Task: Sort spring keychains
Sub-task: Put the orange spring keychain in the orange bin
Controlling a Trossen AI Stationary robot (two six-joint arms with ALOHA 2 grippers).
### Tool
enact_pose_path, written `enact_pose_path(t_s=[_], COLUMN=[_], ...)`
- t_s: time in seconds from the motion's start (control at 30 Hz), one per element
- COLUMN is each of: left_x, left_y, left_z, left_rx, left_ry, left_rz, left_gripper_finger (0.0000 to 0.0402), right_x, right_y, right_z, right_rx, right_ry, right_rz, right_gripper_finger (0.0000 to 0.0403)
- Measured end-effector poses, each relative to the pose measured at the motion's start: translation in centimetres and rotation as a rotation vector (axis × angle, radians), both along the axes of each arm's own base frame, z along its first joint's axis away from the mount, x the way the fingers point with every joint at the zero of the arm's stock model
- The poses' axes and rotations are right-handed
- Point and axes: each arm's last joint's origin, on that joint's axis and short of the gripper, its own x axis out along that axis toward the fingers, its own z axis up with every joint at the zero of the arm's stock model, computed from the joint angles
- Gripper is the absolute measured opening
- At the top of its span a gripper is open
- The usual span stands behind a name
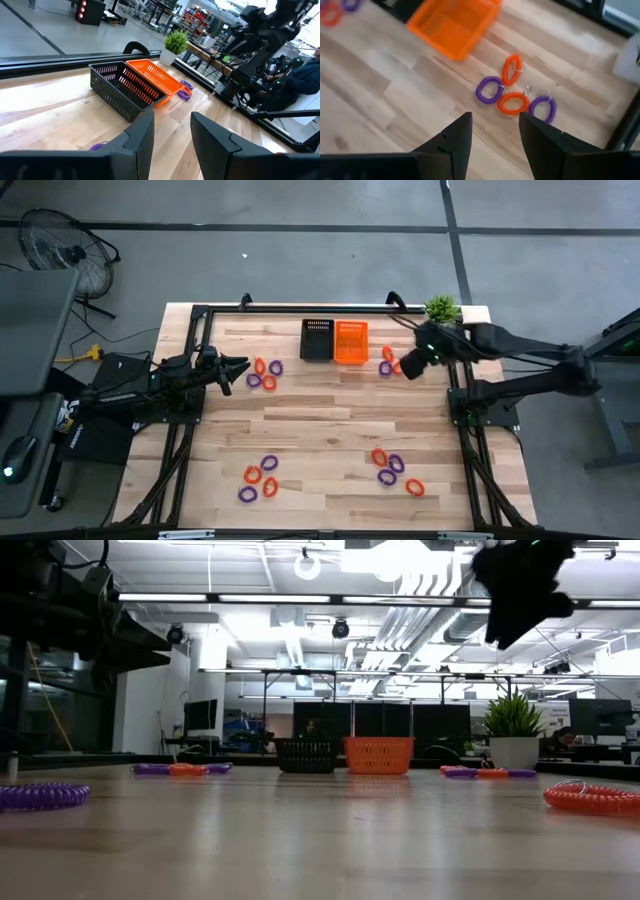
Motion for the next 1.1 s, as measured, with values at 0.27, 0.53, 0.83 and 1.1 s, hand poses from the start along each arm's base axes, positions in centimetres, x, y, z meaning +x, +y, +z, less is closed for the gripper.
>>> enact_pose_path(t_s=[0.27,0.53,0.83,1.1], left_x=[0.0,0.0,0.0,0.0], left_y=[0.0,0.0,0.0,0.0], left_z=[0.0,0.0,0.0,0.0], left_rx=[0.0,0.0,0.0,0.0], left_ry=[0.0,0.0,0.0,0.0], left_rz=[0.0,0.0,0.0,0.0], left_gripper_finger=[0.0126,0.0126,0.0126,0.0126], right_x=[2.4,3.3,4.3,4.9], right_y=[-4.7,-8.8,-12.0,-13.2], right_z=[-2.8,-7.2,-10.8,-13.3], right_rx=[0.146,0.247,0.324,0.355], right_ry=[0.115,0.244,0.247,0.289], right_rz=[-0.172,-0.266,-0.254,-0.24], right_gripper_finger=[0.0173,0.0196,0.024,0.0243])
